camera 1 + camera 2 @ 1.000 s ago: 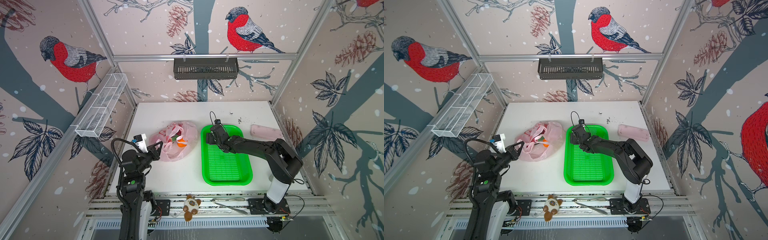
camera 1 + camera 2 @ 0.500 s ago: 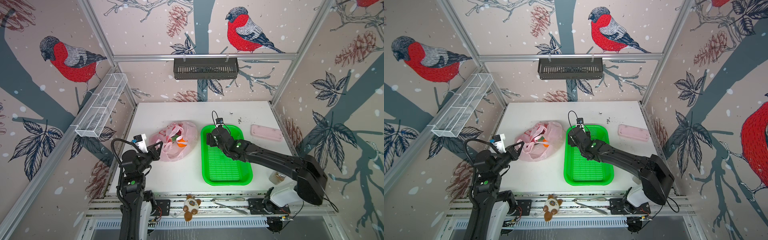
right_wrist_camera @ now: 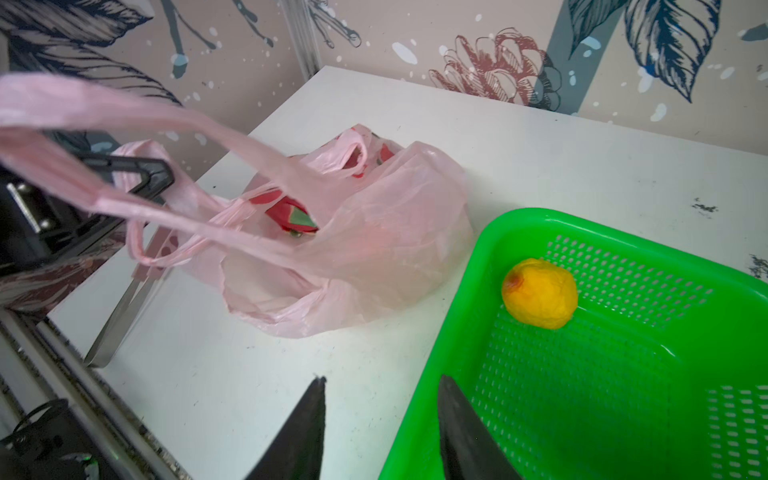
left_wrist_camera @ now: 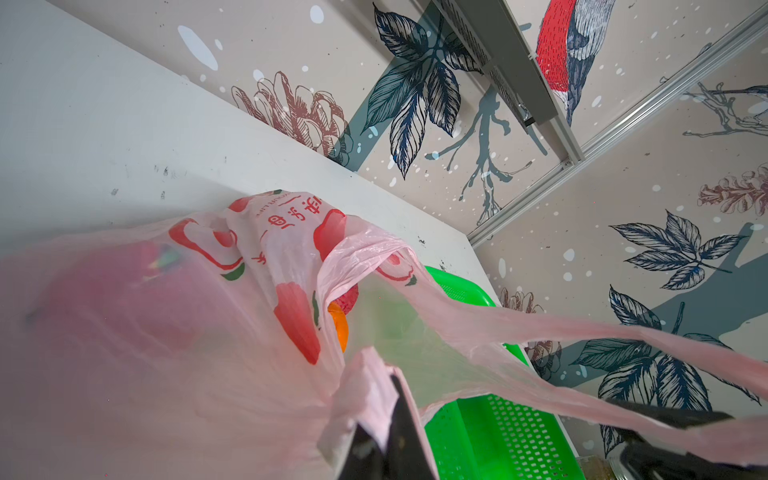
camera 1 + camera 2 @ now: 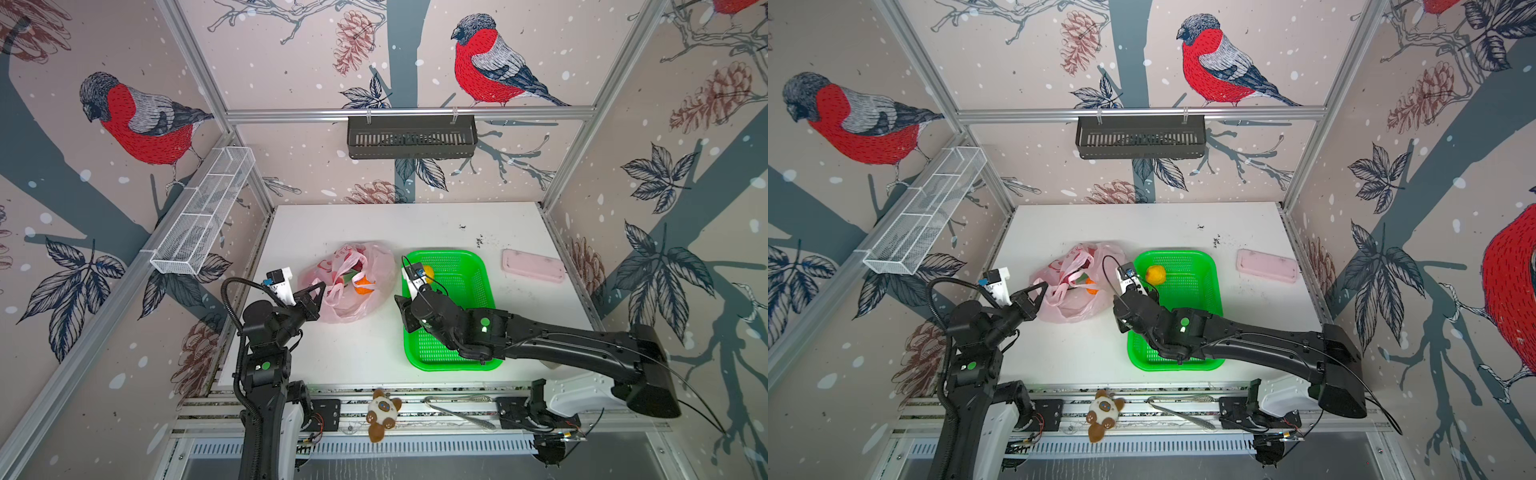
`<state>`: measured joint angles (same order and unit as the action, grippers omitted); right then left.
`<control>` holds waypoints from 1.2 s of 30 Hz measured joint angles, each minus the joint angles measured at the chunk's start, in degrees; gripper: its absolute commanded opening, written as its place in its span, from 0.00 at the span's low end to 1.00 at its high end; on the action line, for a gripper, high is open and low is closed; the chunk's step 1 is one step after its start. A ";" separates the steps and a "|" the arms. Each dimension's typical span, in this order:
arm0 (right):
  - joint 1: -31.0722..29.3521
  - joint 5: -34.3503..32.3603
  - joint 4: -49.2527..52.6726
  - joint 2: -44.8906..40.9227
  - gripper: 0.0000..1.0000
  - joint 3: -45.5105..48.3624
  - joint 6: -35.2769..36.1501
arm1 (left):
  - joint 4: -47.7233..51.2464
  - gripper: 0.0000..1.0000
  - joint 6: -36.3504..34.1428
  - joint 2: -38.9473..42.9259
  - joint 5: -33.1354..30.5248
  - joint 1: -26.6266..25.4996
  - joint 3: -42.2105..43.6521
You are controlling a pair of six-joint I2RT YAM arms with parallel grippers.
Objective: Untie the knot of the plastic bag and take out the fruit
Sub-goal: 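Move the right gripper back over the bag opening toward the orange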
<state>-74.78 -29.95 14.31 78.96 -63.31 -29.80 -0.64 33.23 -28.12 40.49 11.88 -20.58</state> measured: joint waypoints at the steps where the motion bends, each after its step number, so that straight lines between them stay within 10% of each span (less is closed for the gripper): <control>1: -1.14 0.02 0.07 1.27 0.36 -0.76 0.00 | -0.02 0.00 -0.02 0.00 0.00 0.00 0.00; 36: 6.43 7.37 -2.32 39.28 0.38 -32.13 -4.48 | -0.11 0.08 0.00 0.26 0.02 0.00 0.04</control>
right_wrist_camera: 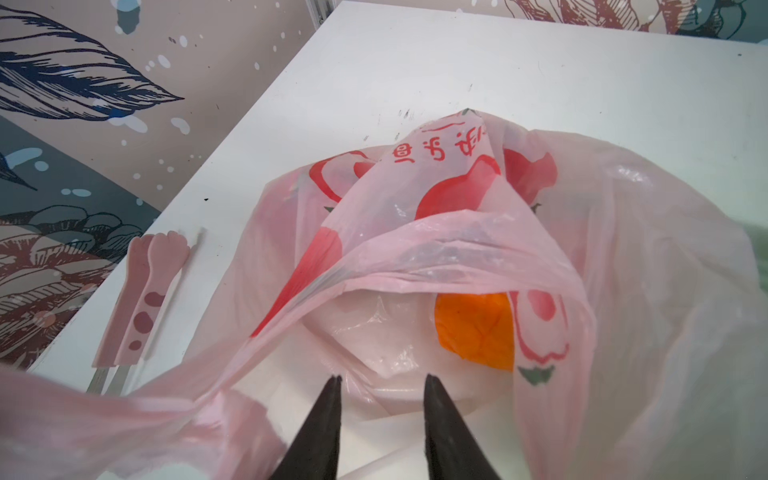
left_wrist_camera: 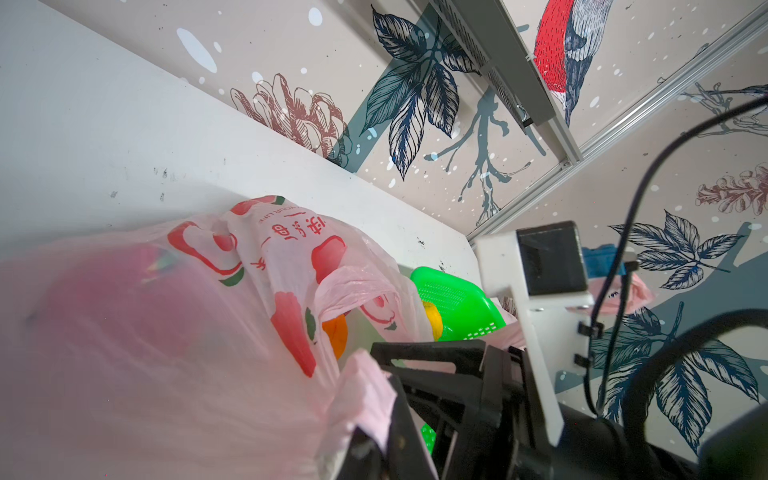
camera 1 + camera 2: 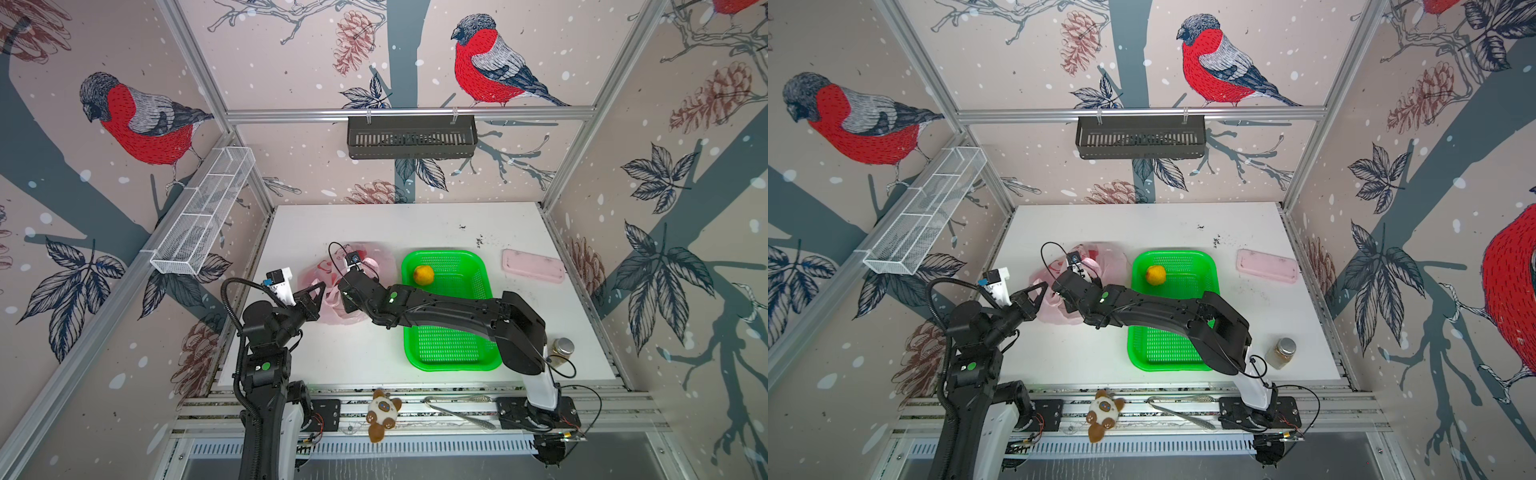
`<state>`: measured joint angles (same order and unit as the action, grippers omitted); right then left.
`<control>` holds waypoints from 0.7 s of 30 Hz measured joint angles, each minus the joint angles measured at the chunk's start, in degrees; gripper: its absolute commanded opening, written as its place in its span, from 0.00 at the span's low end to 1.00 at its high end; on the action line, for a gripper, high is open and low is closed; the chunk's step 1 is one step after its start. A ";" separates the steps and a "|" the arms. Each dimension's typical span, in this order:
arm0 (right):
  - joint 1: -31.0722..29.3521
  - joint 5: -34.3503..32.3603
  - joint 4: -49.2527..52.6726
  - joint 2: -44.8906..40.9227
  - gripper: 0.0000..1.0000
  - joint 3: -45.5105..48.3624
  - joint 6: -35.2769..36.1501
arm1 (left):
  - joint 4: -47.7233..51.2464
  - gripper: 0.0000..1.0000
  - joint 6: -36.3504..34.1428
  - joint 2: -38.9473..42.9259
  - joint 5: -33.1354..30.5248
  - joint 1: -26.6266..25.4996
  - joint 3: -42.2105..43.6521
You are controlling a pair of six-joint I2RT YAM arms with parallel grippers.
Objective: Untie the knot of the plastic bag and take out the fruit
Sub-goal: 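Move the right gripper back over the bag opening toward the orange, then lower the right gripper into the bag and close on the orange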
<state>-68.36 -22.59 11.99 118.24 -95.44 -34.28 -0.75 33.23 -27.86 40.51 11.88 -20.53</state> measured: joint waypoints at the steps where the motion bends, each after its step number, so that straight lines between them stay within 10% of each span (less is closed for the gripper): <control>1: 0.28 0.02 0.15 0.42 0.38 -0.37 -0.02 | 0.00 0.08 0.00 0.00 0.00 0.00 0.00; 21: 3.72 -0.35 4.79 4.94 0.72 -2.51 -1.92 | -0.09 0.07 0.09 -0.09 0.96 0.00 0.00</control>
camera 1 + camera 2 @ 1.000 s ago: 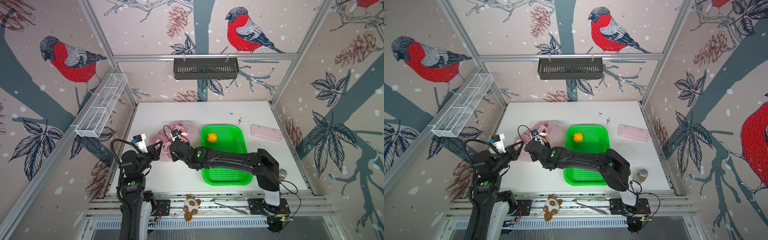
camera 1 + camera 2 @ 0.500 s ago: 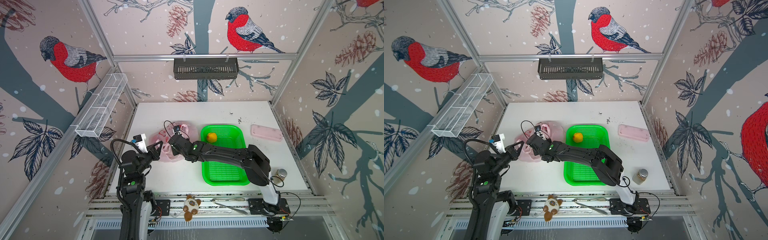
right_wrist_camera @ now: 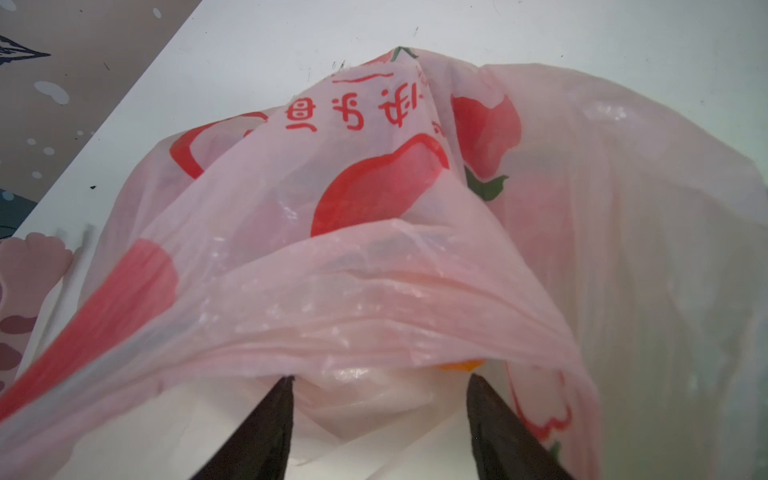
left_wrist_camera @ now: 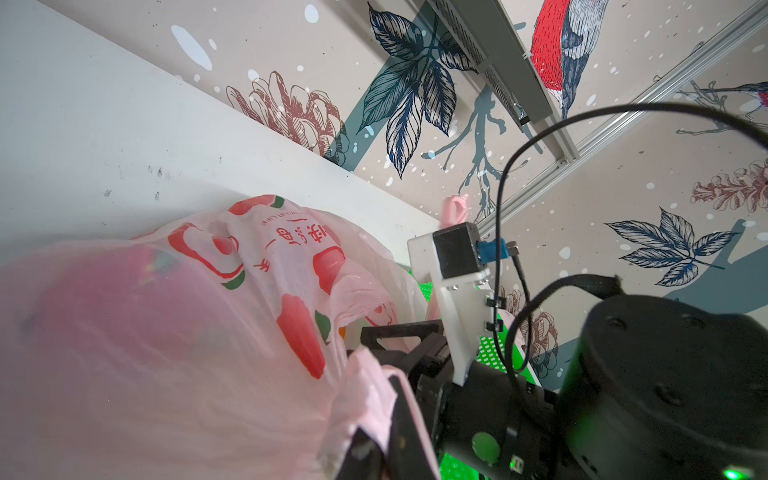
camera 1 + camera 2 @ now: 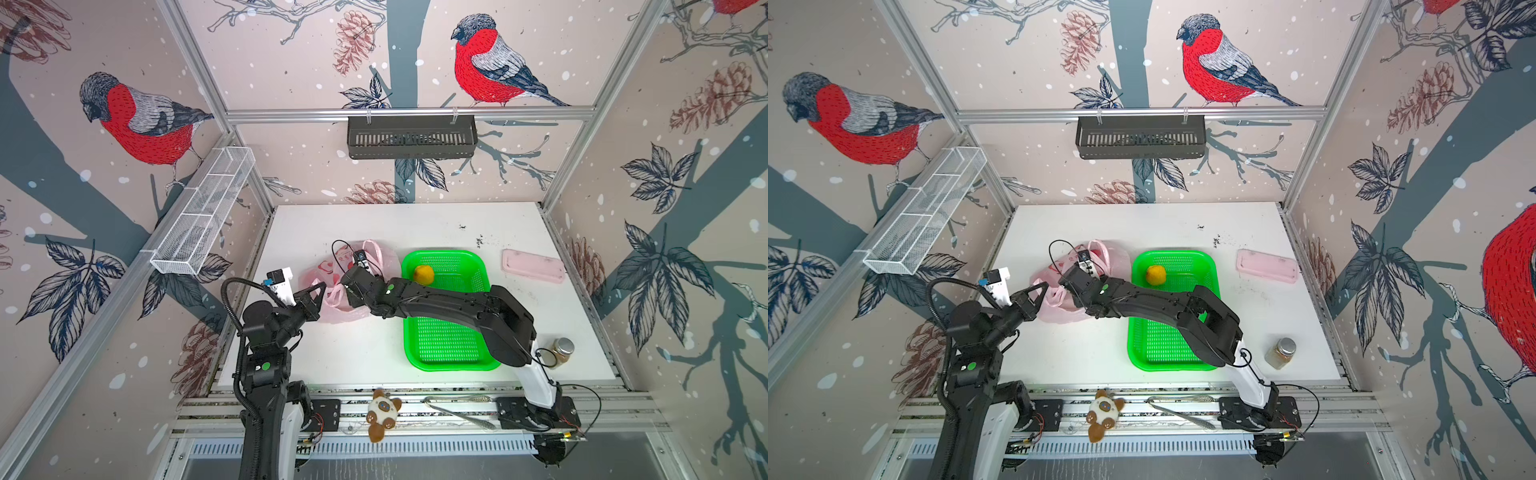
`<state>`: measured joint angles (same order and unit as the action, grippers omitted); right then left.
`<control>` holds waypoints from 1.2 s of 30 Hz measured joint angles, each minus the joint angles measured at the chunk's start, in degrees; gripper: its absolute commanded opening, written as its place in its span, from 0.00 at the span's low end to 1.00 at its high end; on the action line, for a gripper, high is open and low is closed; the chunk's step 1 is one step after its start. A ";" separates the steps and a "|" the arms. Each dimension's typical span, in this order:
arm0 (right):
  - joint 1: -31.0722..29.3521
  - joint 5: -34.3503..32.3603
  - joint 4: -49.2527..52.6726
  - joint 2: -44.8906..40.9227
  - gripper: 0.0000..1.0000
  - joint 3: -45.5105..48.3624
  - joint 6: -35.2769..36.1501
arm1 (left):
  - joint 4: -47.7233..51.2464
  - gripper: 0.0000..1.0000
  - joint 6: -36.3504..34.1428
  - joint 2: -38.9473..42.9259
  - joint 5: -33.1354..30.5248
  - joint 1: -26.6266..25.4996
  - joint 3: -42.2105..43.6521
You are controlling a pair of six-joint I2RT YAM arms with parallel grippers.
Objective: Untie the knot of the plastic bag and take out the fruit
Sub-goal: 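Lower the right gripper into the bag and close on the orange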
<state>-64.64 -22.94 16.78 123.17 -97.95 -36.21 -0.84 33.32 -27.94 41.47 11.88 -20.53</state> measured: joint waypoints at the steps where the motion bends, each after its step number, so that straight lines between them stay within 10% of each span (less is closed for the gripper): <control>1: 0.28 0.00 -0.02 0.28 0.73 -0.22 0.00 | 0.00 0.07 0.22 -0.04 0.15 0.00 0.00; 36: 5.38 -2.60 0.74 11.89 0.87 -8.81 -8.63 | -0.13 0.00 1.20 -0.61 1.01 0.00 0.31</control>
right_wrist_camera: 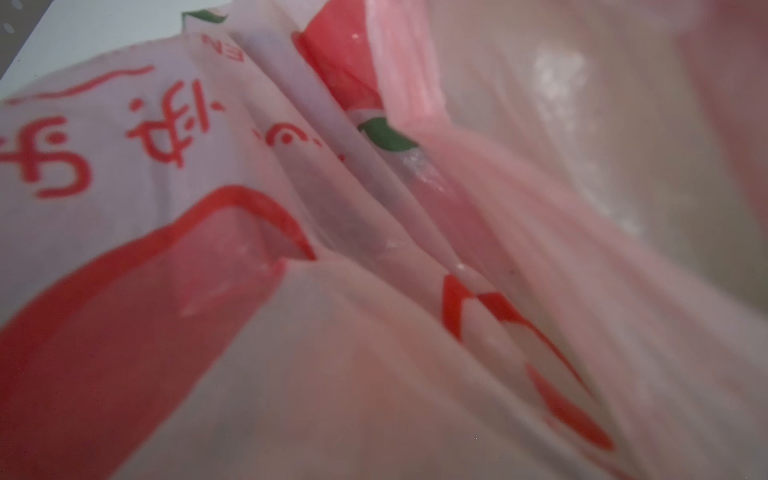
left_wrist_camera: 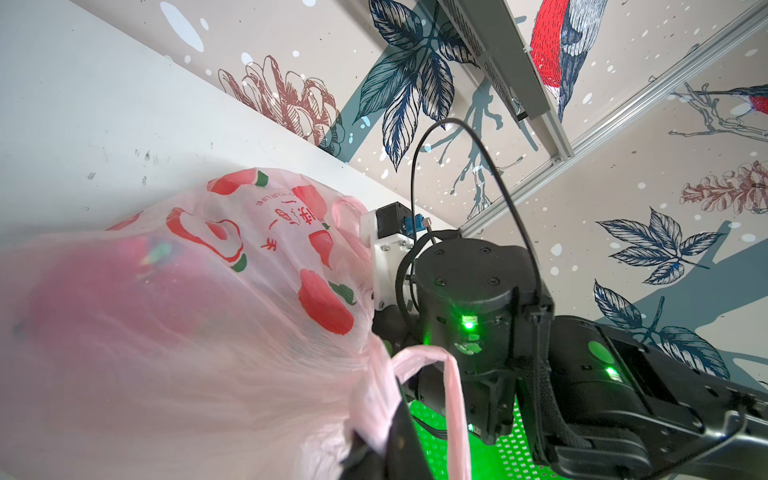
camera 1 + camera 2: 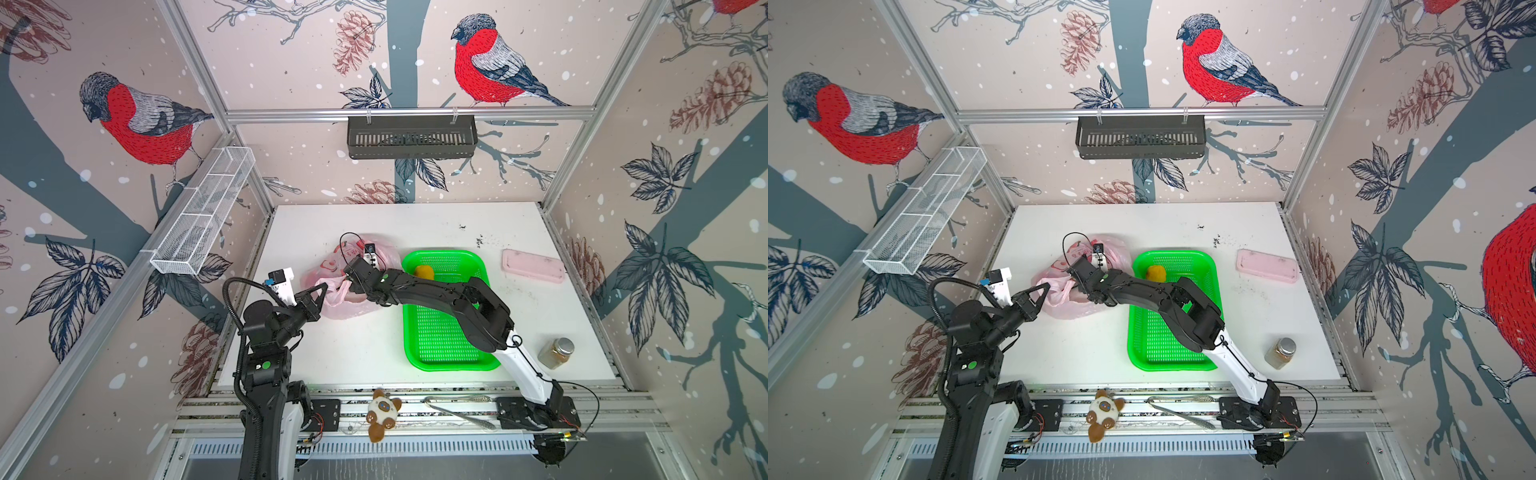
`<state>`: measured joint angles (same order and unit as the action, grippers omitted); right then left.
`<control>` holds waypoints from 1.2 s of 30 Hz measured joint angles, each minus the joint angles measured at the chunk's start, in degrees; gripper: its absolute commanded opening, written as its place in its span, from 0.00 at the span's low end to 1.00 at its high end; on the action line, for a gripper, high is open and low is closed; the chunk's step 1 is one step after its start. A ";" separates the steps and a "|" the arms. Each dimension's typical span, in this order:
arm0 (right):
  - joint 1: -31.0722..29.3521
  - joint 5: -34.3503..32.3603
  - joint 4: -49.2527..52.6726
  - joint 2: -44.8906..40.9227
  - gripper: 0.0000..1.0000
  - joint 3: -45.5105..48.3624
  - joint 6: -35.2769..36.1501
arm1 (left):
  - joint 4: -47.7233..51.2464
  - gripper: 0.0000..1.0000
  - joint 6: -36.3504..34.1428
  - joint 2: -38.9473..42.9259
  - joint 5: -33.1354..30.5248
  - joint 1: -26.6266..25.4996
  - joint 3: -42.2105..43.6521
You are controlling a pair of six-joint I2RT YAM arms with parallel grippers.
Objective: Untie the knot of the plastic bag and take out the fruit
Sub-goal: 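Lower the right gripper into the bag and close on the orange, then lift the orange out of the bag with the right gripper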
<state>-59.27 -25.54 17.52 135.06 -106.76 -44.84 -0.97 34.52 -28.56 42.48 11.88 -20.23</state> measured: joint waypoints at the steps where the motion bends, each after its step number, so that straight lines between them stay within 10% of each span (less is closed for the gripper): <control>1: 0.09 -0.02 -0.04 0.22 0.86 0.00 -0.20 | 0.00 0.00 0.02 -0.02 0.02 0.00 0.02; 17: -0.31 -1.07 -1.75 -1.01 0.40 2.73 -0.35 | -0.46 0.00 0.11 -0.07 0.68 0.00 0.17; 36: -5.84 -1.25 -4.46 -14.64 0.33 14.29 2.25 | -1.53 0.00 0.13 0.17 0.81 0.00 0.28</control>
<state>-65.10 -26.79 13.06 120.42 -92.47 -42.59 -2.50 34.65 -28.38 43.29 11.88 -19.94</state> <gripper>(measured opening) 0.543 0.048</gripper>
